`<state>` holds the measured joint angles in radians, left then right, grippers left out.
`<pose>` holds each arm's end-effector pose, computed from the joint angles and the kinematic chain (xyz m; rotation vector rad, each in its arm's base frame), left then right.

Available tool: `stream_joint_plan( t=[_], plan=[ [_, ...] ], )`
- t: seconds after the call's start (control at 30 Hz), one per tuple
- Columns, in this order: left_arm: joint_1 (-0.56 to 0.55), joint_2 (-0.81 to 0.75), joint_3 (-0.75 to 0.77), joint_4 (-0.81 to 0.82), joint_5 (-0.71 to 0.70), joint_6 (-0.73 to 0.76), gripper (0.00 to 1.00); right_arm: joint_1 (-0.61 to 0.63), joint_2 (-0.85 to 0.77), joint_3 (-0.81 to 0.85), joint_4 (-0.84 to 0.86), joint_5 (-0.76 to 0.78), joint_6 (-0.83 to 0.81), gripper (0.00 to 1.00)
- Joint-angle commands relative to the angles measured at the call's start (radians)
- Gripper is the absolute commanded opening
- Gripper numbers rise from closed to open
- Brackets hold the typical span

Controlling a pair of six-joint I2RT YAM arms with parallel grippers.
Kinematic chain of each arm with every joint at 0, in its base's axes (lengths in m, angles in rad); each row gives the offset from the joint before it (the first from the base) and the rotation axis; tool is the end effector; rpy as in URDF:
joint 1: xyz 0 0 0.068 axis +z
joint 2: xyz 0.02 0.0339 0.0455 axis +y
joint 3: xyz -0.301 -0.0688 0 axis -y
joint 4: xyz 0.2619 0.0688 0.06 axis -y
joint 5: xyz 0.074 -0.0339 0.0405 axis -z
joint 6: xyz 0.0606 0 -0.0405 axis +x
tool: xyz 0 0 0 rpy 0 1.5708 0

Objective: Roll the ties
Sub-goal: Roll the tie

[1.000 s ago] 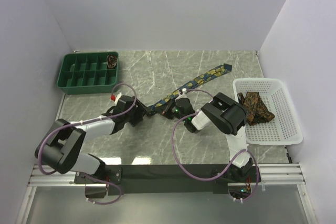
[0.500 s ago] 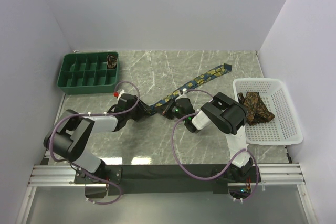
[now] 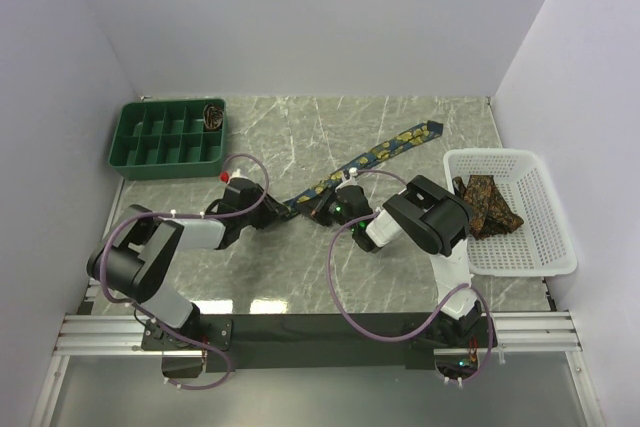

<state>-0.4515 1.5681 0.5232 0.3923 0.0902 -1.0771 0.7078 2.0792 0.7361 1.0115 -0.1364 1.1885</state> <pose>0.2759 -0.1399 0.1365 -0.6839 2.2878 -0.8944 0.3068 0.2734 0.0912 0.4127 2.1267 1.3400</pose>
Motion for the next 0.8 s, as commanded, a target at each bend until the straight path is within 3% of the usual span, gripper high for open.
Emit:
stream_joint_plan(
  t=[0.0, 0.2, 0.3, 0.4, 0.47, 0.6, 0.67, 0.77],
  plan=[
    [-0.004, 0.007, 0.004, 0.049, 0.072, 0.029, 0.29, -0.011, 0.053, -0.007, -0.142, 0.043, -0.041, 0.00],
    [-0.004, -0.009, 0.014, 0.036, 0.109, 0.049, 0.17, -0.011, 0.053, 0.003, -0.160, 0.038, -0.062, 0.00],
    [-0.004, -0.025, 0.018, 0.008, 0.128, 0.059, 0.02, -0.010, 0.045, 0.009, -0.171, 0.037, -0.085, 0.00],
    [-0.004, -0.055, 0.029, -0.084, 0.108, 0.057, 0.01, -0.011, 0.021, 0.013, -0.179, 0.032, -0.119, 0.01],
    [-0.004, -0.074, 0.066, -0.233, 0.063, 0.059, 0.01, -0.011, -0.004, 0.017, -0.198, 0.031, -0.163, 0.07],
    [-0.004, -0.111, 0.161, -0.535, -0.027, 0.069, 0.01, -0.011, -0.089, 0.022, -0.246, 0.031, -0.246, 0.30],
    [-0.004, -0.112, 0.216, -0.642, -0.065, 0.083, 0.01, -0.010, -0.116, 0.026, -0.269, 0.021, -0.289, 0.37],
    [-0.006, -0.120, 0.261, -0.792, -0.087, 0.094, 0.01, -0.004, -0.159, 0.032, -0.284, 0.001, -0.332, 0.38]
  ],
)
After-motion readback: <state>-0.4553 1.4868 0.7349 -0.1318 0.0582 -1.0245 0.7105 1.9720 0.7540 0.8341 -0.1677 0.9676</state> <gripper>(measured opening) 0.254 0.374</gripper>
